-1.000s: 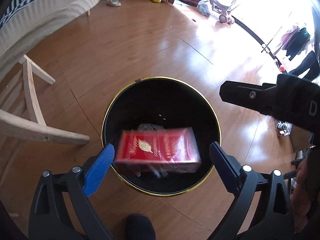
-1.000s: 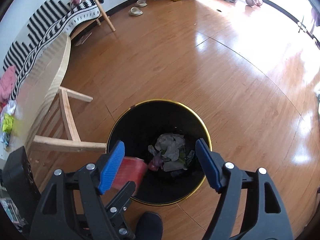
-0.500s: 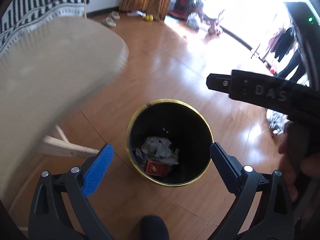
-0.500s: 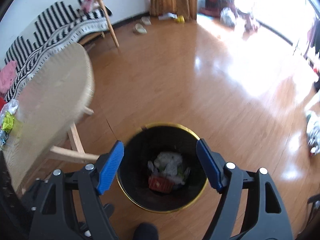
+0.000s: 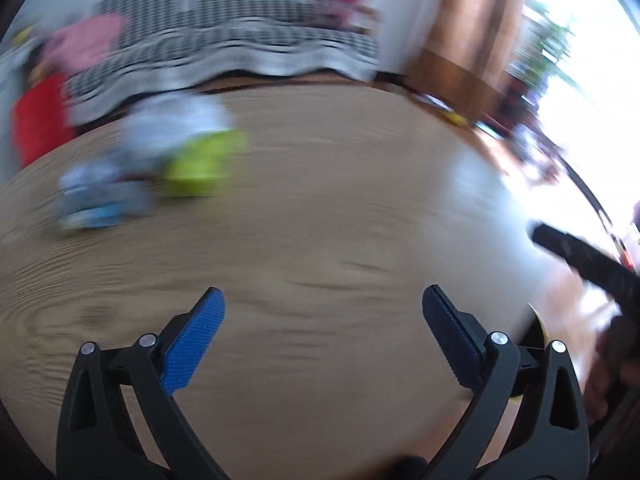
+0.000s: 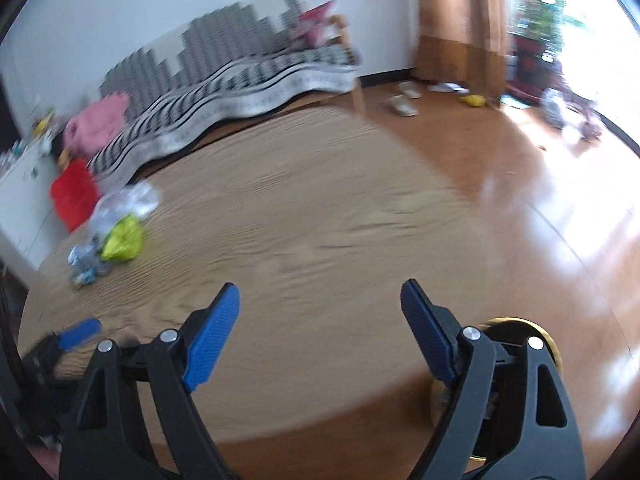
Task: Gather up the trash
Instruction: 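Return both grippers to the table pile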
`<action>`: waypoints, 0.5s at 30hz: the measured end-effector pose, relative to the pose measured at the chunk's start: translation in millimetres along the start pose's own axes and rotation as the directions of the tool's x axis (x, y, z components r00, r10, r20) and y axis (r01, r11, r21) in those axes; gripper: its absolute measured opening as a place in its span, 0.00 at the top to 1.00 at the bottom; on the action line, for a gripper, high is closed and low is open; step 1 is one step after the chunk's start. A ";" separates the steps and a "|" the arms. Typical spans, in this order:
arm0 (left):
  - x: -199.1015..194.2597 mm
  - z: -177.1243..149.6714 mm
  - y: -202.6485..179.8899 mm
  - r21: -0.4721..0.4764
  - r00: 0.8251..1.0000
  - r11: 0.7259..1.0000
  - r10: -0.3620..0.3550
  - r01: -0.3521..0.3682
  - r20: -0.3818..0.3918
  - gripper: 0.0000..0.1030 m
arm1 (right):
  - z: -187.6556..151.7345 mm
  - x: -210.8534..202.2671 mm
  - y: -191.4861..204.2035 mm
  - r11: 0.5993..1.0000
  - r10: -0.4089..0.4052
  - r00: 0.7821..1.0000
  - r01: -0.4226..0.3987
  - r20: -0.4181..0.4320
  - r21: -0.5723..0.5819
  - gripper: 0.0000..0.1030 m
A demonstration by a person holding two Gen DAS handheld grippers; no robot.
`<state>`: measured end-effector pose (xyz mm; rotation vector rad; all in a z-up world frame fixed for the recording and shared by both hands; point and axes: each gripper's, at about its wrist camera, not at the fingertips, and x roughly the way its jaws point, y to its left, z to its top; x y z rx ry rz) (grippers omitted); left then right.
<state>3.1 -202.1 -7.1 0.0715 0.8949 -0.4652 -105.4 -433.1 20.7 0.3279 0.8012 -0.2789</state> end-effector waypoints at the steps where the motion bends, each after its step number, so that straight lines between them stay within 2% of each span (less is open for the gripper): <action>1: -1.0 3.6 32.2 -0.047 0.999 0.998 0.053 -0.053 0.003 0.07 | -0.6 6.8 16.4 1.000 0.010 1.000 -0.010 -0.008 -0.020 0.22; 3: -3.2 10.6 83.4 -0.123 0.993 0.985 0.120 -0.119 0.002 0.07 | 0.2 26.8 56.7 0.996 0.044 0.998 -0.046 -0.034 -0.074 0.22; 6: -4.0 21.8 138.1 -0.205 0.980 0.960 0.196 -0.188 0.017 0.07 | -4.1 47.3 106.0 0.987 0.085 0.994 -0.093 -0.064 -0.132 0.22; 9: 2.7 37.6 176.4 -0.227 0.968 0.945 0.251 -0.237 0.032 0.07 | -8.1 63.0 143.6 0.975 0.118 0.989 -0.132 -0.086 -0.177 0.22; 12: 15.7 54.0 201.5 -0.254 0.967 0.940 0.249 -0.229 0.048 0.07 | -10.1 77.2 170.5 0.963 0.136 0.986 -0.155 -0.099 -0.219 0.23; 15: 26.0 71.0 203.7 -0.227 0.968 0.949 0.240 -0.218 0.074 0.07 | -9.3 88.5 183.3 0.957 0.152 0.983 -0.173 -0.107 -0.231 0.23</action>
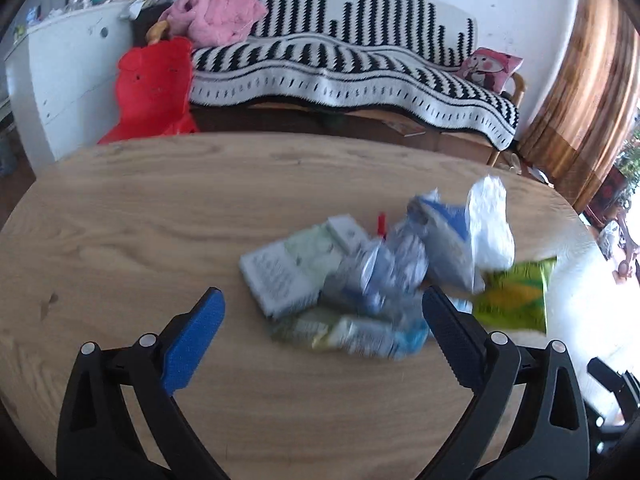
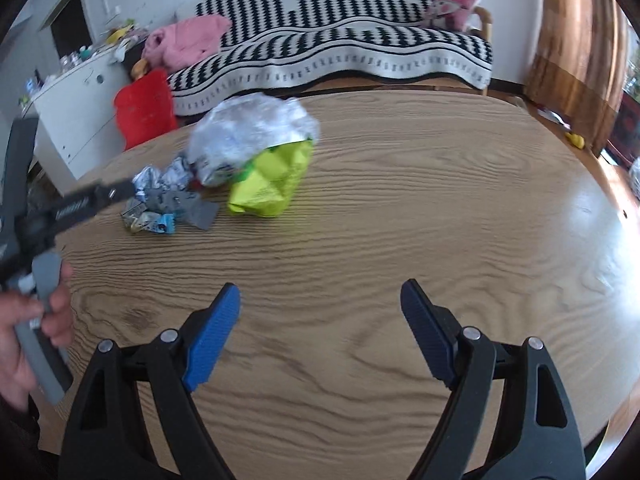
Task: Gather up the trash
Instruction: 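Return both grippers to the table pile, then grasp the crumpled silver foil with the left gripper while the right grasps the yellow-green snack bag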
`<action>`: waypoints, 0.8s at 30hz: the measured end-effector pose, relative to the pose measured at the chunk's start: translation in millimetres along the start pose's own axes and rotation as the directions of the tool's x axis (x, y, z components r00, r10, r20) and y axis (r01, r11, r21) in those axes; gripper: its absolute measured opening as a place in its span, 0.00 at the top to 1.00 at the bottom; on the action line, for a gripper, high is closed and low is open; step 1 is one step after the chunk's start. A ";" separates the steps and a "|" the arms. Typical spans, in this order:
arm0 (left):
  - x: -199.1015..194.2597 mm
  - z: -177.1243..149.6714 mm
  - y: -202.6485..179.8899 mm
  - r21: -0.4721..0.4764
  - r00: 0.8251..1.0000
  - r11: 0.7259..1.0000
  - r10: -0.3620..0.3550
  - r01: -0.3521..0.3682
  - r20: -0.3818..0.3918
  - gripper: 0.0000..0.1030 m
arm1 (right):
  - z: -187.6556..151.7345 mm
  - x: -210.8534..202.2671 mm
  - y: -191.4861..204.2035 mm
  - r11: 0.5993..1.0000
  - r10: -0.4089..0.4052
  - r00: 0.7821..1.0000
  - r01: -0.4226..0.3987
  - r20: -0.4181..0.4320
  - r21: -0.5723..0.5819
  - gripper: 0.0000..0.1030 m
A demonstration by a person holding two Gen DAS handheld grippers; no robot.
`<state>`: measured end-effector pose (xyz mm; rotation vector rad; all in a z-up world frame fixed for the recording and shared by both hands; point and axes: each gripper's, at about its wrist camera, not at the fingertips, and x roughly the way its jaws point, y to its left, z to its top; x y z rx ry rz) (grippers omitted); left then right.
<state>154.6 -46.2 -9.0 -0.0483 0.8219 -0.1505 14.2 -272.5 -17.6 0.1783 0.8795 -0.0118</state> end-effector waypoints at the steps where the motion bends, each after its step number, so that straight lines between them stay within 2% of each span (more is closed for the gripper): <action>1: 5.3 3.7 -4.2 0.016 1.000 1.000 -0.001 0.001 -0.002 0.07 | 2.3 5.7 3.1 1.000 0.011 1.000 -0.011 -0.005 0.003 0.23; 3: 19.1 10.1 -12.0 0.041 1.000 0.999 0.009 -0.008 -0.011 0.07 | 7.1 14.1 7.4 1.000 0.021 1.000 -0.021 -0.009 0.008 0.23; 5: 27.8 11.5 -15.5 0.046 1.000 0.999 -0.013 0.014 -0.025 0.13 | 12.1 21.1 11.7 0.999 0.035 0.999 -0.035 -0.010 0.016 0.23; 6: 32.1 12.4 -18.1 0.051 0.999 0.998 -0.035 0.037 -0.037 0.25 | 13.5 22.6 11.9 0.999 0.042 0.999 -0.042 -0.011 0.016 0.24; 7: 35.2 12.0 -19.2 0.055 0.997 0.997 -0.053 0.056 -0.051 0.44 | 15.0 24.3 13.3 0.999 0.050 0.999 -0.050 -0.011 0.016 0.27; 8: 37.6 10.3 -20.3 0.057 0.994 0.995 -0.078 0.082 -0.071 0.54 | 17.4 27.3 15.7 0.998 0.060 0.998 -0.060 -0.014 0.016 0.29; 9: 37.0 8.3 -20.1 0.056 0.994 0.995 -0.079 0.083 -0.075 0.73 | 18.7 28.7 17.5 0.998 0.067 0.998 -0.066 -0.012 0.019 0.31; 10: 34.2 6.8 -18.1 0.048 0.995 0.996 -0.077 0.080 -0.066 0.77 | 20.7 30.7 18.8 0.997 0.073 0.997 -0.072 -0.012 0.024 0.33; 14: 9.7 -0.5 -8.1 0.022 0.996 0.996 -0.084 0.084 -0.033 0.78 | 32.6 38.0 19.9 0.994 0.096 0.995 -0.096 -0.001 0.056 0.34; 19: -39.5 -13.2 7.7 -0.012 0.996 0.996 -0.083 0.083 0.017 0.78 | 47.4 51.8 16.5 0.982 0.134 0.991 -0.134 0.005 0.131 0.34; 22: -59.7 -25.7 12.1 -0.020 0.997 0.997 -0.076 0.076 0.018 0.78 | 56.7 61.7 16.1 0.970 0.162 0.987 -0.160 0.004 0.181 0.31; 24: -66.4 -36.2 11.8 -0.020 0.998 0.997 -0.070 0.071 0.005 0.78 | 62.6 66.6 17.7 0.973 0.141 0.990 -0.141 0.010 0.182 0.31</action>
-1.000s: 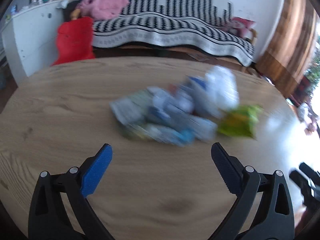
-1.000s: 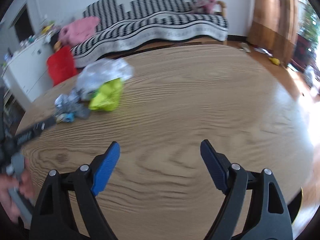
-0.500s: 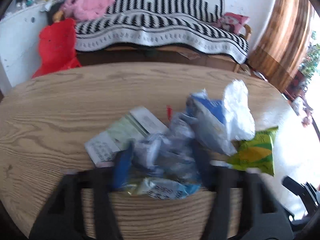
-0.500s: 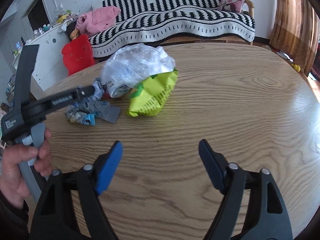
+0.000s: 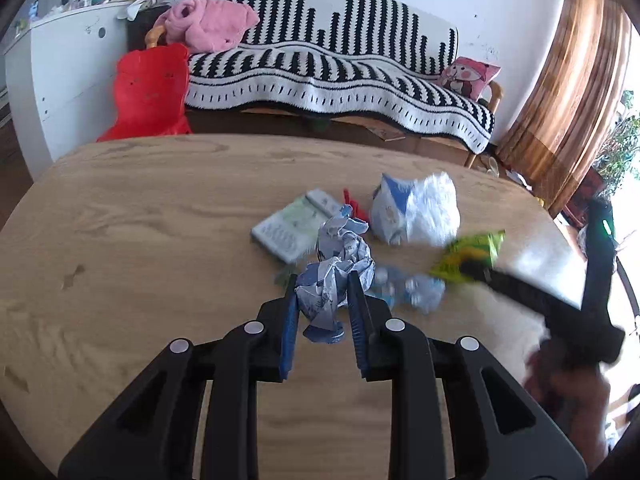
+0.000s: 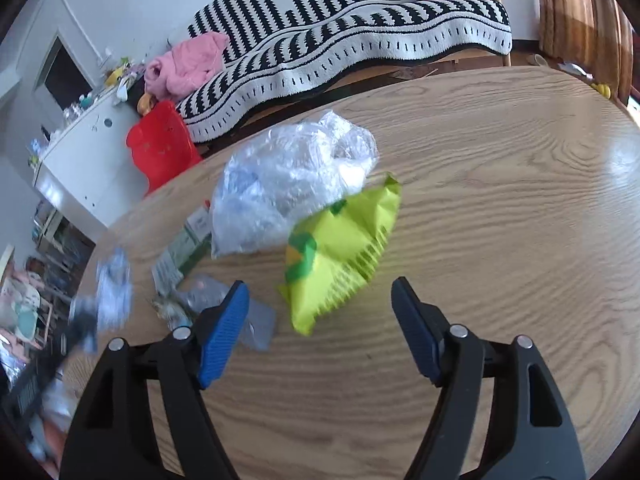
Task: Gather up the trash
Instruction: 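Grasp the crumpled silver foil with the left gripper while the right grasps the yellow-green snack bag, then carry foil and snack bag over the bin and open both grippers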
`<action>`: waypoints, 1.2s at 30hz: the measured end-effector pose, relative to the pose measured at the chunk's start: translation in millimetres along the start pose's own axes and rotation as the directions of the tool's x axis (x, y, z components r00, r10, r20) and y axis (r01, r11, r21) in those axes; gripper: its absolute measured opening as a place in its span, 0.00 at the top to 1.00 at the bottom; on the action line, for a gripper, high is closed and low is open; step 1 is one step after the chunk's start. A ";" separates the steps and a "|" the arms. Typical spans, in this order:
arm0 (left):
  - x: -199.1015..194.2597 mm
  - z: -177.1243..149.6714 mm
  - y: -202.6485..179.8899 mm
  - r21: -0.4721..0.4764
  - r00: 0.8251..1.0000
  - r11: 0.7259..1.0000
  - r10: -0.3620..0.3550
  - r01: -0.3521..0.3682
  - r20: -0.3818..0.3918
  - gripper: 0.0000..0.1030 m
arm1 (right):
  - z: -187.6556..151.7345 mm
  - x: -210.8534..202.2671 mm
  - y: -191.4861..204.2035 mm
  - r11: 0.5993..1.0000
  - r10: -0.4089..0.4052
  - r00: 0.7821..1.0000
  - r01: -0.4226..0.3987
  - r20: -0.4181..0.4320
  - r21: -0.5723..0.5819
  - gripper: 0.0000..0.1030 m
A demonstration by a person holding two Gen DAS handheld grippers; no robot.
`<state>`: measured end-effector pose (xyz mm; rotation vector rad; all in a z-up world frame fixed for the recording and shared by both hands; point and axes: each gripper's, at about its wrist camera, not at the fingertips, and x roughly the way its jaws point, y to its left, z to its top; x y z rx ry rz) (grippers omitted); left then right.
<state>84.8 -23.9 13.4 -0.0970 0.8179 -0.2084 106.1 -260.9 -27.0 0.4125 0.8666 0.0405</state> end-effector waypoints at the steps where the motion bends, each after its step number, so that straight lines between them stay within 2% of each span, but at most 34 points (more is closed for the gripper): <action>1: -1.9 -5.7 -0.5 -0.001 1.000 1.000 0.003 -0.003 -0.007 0.78 | 1.6 2.8 0.4 1.000 -0.002 1.000 0.002 -0.004 -0.001 0.34; 2: -2.5 -9.8 -0.2 -0.003 1.000 1.000 0.006 -0.006 -0.014 0.78 | 2.7 6.3 0.0 1.000 0.006 1.000 -0.006 -0.015 0.000 0.43; 3: -2.6 -16.2 -2.0 -0.005 0.999 1.000 0.009 -0.009 -0.030 0.78 | 3.4 9.1 -1.7 1.000 0.017 0.999 -0.017 -0.030 0.001 0.63; 4: -2.3 -19.8 -2.7 -0.005 0.999 1.000 0.008 -0.009 -0.040 0.78 | 2.1 7.8 -2.6 1.000 0.026 0.999 -0.026 -0.034 0.000 0.65; 8: -1.6 -30.6 -17.7 0.027 0.998 1.000 0.007 -0.006 -0.062 0.78 | -9.2 -17.2 0.4 0.997 0.005 0.999 -0.008 -0.033 -0.074 0.66; 12: -3.6 -32.8 -45.6 0.055 0.997 0.998 -0.013 0.017 -0.070 0.78 | -22.5 -56.3 -14.8 0.994 -0.019 1.000 0.017 -0.017 -0.111 0.66; 17: -11.3 -44.3 -96.8 0.120 0.996 0.991 -0.054 0.062 -0.073 0.78 | -46.0 -109.1 -53.5 0.990 -0.051 0.998 0.047 -0.022 -0.130 0.66; 22: -27.7 -61.6 -155.9 0.182 0.989 0.973 -0.128 0.141 -0.079 0.78 | -75.4 -163.0 -102.5 0.983 -0.116 0.993 0.110 -0.036 -0.149 0.66; 26: -36.6 -79.6 -208.1 0.237 0.976 0.948 -0.191 0.211 -0.105 0.78 | -98.1 -214.2 -157.2 0.977 -0.184 0.983 0.180 -0.023 -0.113 0.66; 30: -44.0 -111.5 -272.1 0.304 0.955 0.908 -0.253 0.289 -0.152 0.78 | -125.7 -252.9 -220.1 0.966 -0.257 0.966 0.255 -0.033 -0.051 0.66; 32: -46.8 -131.2 -302.8 0.338 0.943 0.882 -0.279 0.327 -0.182 0.78 | -143.6 -268.1 -253.2 0.956 -0.292 0.955 0.291 -0.050 -0.017 0.66; 36: -54.9 -180.4 -367.4 0.421 0.914 0.813 -0.325 0.402 -0.243 0.78 | -175.8 -291.6 -315.0 0.935 -0.347 0.933 0.353 -0.098 0.045 0.66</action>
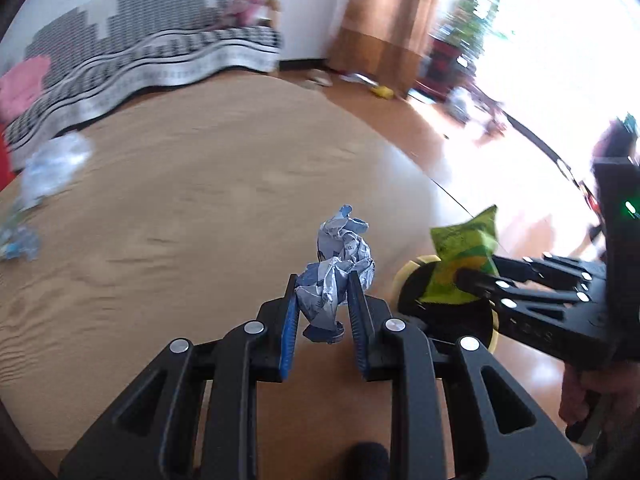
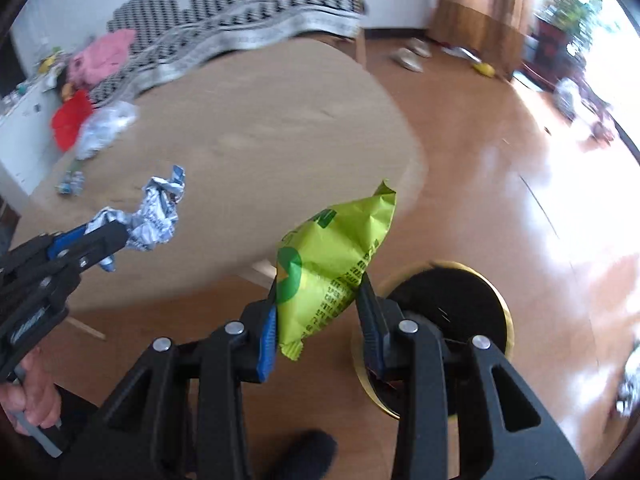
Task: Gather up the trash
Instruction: 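Carry foil and snack bag over the bin and open both grippers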
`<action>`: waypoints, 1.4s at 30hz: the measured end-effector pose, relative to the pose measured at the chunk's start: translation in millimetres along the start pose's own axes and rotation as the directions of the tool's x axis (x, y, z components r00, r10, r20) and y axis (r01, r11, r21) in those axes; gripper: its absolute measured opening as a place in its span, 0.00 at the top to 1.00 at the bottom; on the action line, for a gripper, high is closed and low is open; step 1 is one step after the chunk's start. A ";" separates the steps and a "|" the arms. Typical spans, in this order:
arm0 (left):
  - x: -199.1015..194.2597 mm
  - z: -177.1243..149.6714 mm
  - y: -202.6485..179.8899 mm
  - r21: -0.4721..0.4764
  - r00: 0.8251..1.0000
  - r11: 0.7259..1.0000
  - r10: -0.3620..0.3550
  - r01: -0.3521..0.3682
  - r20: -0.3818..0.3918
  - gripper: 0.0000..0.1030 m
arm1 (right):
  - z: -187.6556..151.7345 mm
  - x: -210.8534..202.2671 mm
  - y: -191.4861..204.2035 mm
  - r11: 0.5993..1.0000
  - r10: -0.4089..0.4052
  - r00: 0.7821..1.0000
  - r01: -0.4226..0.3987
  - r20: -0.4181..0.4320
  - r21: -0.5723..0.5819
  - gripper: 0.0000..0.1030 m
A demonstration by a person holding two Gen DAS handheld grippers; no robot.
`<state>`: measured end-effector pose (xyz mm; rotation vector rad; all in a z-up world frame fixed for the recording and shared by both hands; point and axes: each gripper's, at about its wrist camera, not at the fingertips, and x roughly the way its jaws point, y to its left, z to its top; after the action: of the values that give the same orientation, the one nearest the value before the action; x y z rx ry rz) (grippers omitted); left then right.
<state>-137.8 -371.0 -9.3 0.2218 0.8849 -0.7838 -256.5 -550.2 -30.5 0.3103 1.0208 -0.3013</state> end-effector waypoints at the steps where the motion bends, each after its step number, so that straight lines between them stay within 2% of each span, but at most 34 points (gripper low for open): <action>1: 5.7 -3.3 -15.9 0.022 1.000 1.000 -0.015 0.015 -0.009 0.78 | -4.3 1.1 -10.4 1.000 -0.006 1.000 0.006 -0.008 0.012 0.65; 6: 39.0 -19.9 -79.1 0.083 0.994 0.993 -0.078 0.085 -0.076 0.78 | -32.7 17.1 -75.2 0.994 -0.051 0.995 0.059 -0.089 0.088 0.65; 8: 49.5 -22.1 -90.4 0.090 0.991 0.991 -0.089 0.098 -0.096 0.78 | -41.8 26.2 -93.8 0.990 -0.071 0.989 0.085 -0.128 0.109 0.65; 13: 76.1 -23.5 -109.5 0.109 0.988 0.989 -0.091 0.105 -0.126 0.78 | -54.2 48.7 -113.5 0.983 -0.087 0.974 0.118 -0.211 0.140 0.65; 17: 93.9 -20.0 -108.1 0.106 0.985 0.989 -0.089 0.105 -0.145 0.78 | -59.1 65.1 -118.1 0.983 -0.089 0.964 0.126 -0.250 0.136 0.65; 30: 121.1 -22.9 -116.8 0.094 0.980 0.990 -0.082 0.100 -0.180 0.78 | -48.4 66.6 -115.2 0.984 -0.081 0.971 0.114 -0.227 0.136 0.64; 32: 121.5 -26.9 -118.7 0.098 0.980 0.990 -0.087 0.106 -0.180 0.78 | -47.0 64.4 -118.4 0.982 -0.083 0.973 0.116 -0.214 0.150 0.59; 34: 125.1 -26.2 -121.0 0.097 0.978 0.989 -0.094 0.113 -0.184 0.78 | -47.0 60.4 -123.1 0.979 -0.081 0.976 0.116 -0.201 0.168 0.47; 42: 150.6 -28.7 -130.2 0.089 0.964 0.983 -0.139 0.162 -0.226 0.78 | -47.9 54.0 -132.9 0.968 -0.085 0.981 0.124 -0.176 0.219 0.38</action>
<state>-188.3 -527.7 -124.9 0.3431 1.0782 -0.9627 -318.9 -658.6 -115.5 0.4978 1.1709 -0.4980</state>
